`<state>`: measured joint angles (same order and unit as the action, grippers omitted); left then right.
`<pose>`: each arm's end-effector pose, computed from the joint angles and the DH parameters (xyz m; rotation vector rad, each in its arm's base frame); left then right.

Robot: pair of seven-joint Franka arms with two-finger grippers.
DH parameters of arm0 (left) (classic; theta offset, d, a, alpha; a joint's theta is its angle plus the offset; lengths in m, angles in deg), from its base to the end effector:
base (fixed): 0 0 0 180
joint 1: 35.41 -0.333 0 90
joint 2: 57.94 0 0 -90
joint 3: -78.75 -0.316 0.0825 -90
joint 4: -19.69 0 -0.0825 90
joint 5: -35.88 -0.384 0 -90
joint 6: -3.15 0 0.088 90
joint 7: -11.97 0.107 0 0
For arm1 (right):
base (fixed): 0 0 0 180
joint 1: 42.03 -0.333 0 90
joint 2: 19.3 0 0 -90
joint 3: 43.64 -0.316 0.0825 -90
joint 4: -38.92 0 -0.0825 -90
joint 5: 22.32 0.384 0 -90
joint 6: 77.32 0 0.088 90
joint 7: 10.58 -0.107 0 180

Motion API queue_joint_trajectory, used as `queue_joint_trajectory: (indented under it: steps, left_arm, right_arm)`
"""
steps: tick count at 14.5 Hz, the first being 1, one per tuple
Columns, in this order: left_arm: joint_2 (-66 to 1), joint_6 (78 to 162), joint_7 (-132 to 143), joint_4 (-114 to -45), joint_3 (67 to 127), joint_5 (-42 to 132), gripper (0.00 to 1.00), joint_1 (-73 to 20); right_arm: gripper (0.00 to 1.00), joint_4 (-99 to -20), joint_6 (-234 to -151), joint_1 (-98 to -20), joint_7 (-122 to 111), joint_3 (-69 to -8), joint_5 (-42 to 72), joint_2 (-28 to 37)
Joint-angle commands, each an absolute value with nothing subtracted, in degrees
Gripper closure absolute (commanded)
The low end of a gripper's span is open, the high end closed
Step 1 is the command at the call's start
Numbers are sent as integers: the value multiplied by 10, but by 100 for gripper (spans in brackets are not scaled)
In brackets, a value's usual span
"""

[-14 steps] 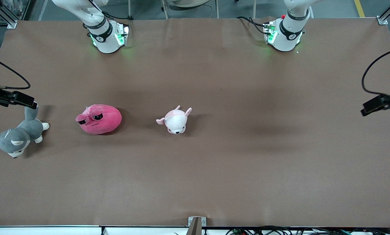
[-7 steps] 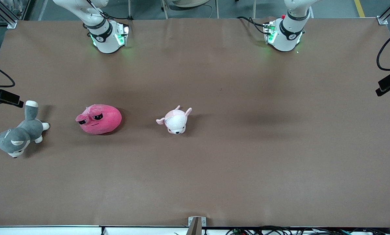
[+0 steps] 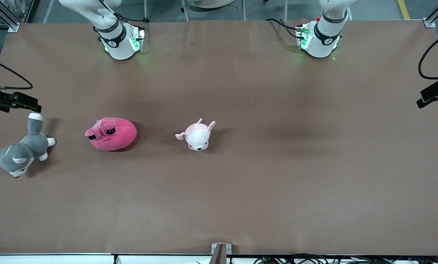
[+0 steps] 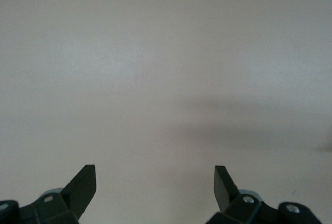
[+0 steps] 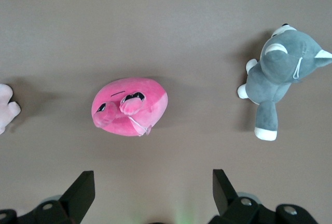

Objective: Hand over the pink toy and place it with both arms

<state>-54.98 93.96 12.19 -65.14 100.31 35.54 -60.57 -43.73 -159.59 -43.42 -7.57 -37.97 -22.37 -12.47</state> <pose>0.5701 0.0426 0.6413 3.1278 0.0940 0.0888 0.5751 -0.0395 0.6060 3.1305 -0.0349 -0.1972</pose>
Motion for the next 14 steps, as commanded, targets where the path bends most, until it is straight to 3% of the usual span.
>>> queue_joint_trajectory:
  steps: [1,7,14]
  left_arm:
    - [-554,945,135,-657,1007,366,0,-614]
    - [-549,946,134,-652,1008,359,0,-613]
    - [-542,946,134,-649,1006,358,0,-613]
  right_arm:
    - [0,-501,-1604,-432,-83,-380,-231,-191]
    - [0,-556,-1605,-428,-83,-378,-230,-268]
    - [0,-556,-1606,-429,-82,-378,-230,-284]
